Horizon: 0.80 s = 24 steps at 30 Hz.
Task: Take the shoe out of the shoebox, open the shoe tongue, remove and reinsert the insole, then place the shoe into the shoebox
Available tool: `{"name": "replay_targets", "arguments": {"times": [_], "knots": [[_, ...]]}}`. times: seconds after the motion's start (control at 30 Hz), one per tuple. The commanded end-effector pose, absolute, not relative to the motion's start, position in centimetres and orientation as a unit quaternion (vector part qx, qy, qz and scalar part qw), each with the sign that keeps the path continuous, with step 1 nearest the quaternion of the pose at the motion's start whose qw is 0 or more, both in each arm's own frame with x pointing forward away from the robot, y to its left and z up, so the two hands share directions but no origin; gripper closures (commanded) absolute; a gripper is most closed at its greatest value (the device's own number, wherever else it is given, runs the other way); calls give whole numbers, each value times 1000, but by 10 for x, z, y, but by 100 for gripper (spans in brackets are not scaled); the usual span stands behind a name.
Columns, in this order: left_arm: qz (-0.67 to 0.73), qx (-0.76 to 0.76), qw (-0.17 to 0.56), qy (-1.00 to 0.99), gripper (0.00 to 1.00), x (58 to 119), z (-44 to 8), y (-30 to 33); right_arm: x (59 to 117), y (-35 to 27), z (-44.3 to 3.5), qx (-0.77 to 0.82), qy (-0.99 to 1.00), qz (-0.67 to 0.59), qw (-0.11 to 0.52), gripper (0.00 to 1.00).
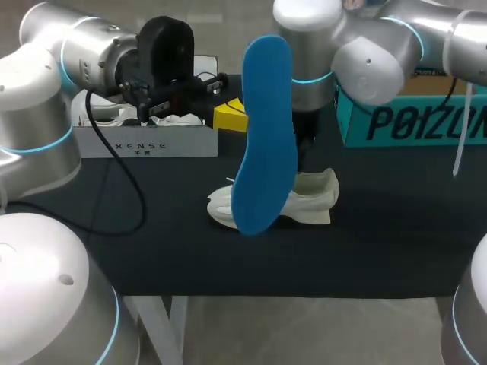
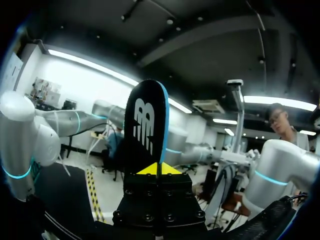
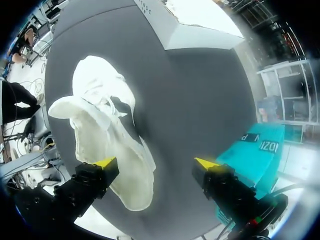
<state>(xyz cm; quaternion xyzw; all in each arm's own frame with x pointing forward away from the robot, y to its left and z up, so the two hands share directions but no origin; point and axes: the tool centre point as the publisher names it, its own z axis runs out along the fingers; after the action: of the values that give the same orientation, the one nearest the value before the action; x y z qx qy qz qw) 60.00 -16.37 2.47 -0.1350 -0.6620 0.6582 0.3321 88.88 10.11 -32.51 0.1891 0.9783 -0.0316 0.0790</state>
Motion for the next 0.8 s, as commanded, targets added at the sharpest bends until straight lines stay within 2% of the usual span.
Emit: {"name": "replay_targets", "arguments": {"times": [0.03,0.33,0.37,0.4,0.47,0.5,0.53,0.6,0.8], "knots": [[659,-135,332,-662,100,600,24,-164,893,104,-341,198,977,-31,68,0],[659,-135,332,-662,100,600,24,-164,891,109,-369,213,976,-14,40,0],[659,-135,332,-662,100,600,24,-164,893,110,-370,209,977,-13,39,18],[659,-135,332,-662,100,600,24,-164,894,112,-371,205,978,-12,39,51],[659,-135,332,-662,100,600,24,-164,895,115,-371,193,980,-11,35,71],[659,-135,332,-662,100,600,24,-164,895,117,-370,182,983,-8,33,87],[659,-135,332,-662,100,600,24,-164,895,118,-369,170,985,-9,31,100],[659,-135,332,-662,100,600,24,-164,891,119,-366,126,992,-8,22,100],[659,-135,332,-662,100,600,24,-164,891,119,-366,126,992,-8,22,100]]}}
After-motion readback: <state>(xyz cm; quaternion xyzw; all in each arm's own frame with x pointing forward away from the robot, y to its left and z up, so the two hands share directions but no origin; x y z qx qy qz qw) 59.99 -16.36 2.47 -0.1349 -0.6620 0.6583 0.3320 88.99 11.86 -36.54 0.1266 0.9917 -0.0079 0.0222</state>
